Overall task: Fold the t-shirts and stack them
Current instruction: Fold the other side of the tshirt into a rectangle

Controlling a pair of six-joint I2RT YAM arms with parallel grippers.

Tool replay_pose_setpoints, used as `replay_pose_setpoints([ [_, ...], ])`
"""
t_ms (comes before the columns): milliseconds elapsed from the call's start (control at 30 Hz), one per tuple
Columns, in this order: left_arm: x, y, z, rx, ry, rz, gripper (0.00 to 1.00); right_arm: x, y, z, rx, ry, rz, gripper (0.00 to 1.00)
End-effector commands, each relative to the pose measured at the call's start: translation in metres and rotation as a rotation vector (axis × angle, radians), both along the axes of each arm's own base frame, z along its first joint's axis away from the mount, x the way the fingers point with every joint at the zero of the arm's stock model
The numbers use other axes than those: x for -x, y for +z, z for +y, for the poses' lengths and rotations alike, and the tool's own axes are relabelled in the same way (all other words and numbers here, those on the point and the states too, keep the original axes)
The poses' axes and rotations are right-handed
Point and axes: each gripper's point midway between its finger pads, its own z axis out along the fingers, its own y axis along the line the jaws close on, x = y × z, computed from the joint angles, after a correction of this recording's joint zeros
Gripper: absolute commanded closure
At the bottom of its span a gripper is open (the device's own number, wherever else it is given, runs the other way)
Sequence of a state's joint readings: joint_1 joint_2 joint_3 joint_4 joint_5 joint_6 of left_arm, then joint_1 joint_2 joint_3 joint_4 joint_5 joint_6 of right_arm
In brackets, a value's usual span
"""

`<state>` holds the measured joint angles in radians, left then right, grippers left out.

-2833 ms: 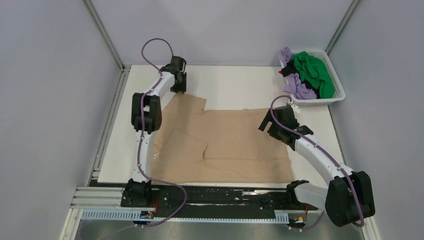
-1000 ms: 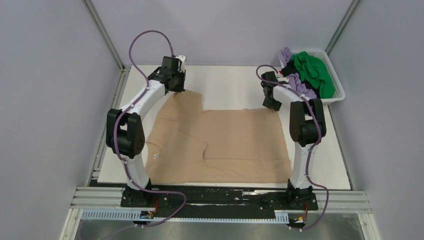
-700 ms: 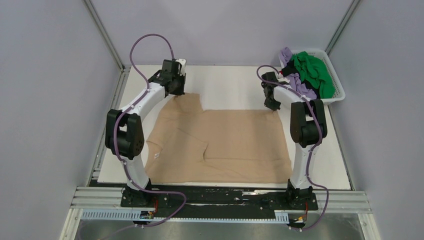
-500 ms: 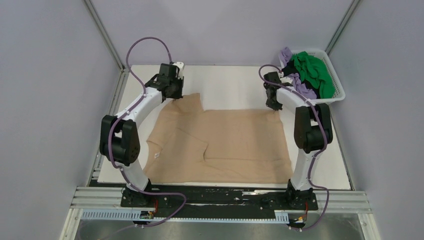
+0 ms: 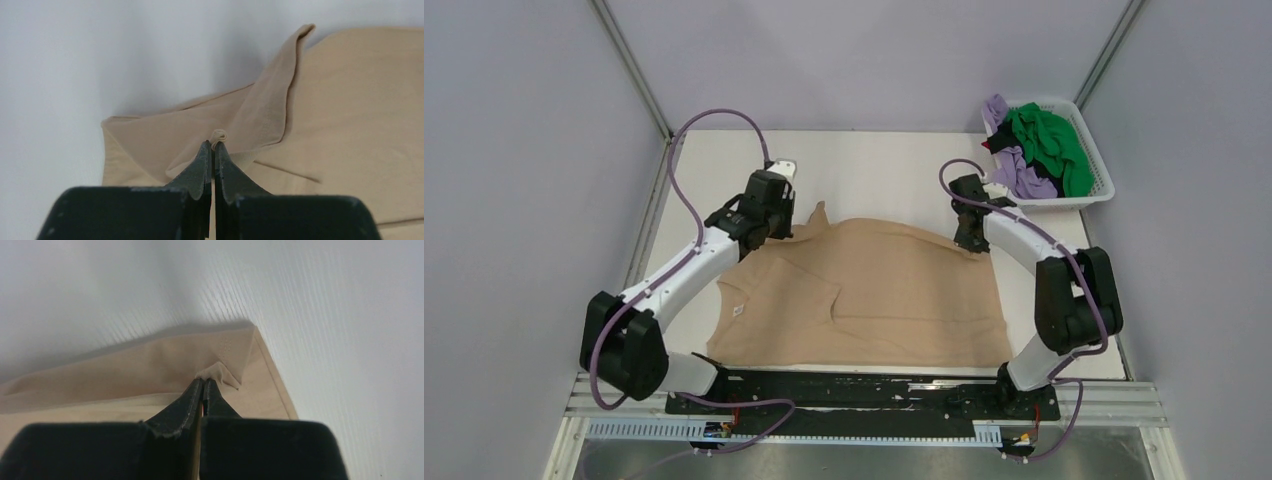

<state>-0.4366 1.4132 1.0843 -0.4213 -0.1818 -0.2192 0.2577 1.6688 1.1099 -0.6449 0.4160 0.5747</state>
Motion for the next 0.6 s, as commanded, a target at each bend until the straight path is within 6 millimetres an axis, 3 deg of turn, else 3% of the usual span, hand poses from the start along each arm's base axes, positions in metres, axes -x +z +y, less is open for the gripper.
replay_pose_setpoints([
  [0,0.029,0.025,0.009,0.03,0.096,-0.075,1.0,0.019,0.022,0.003,-0.035,-0.018,-0.047,1.0],
  [267,0.083,0.022,0.027,0.066,0.188,-0.042,1.0,0.052,0.036,-0.001,-0.058,-0.022,-0.04,1.0],
  [567,0.127,0.031,0.052,0.135,0.3,-0.002,1.0,0.072,0.039,0.0,-0.091,0.003,-0.029,1.0],
])
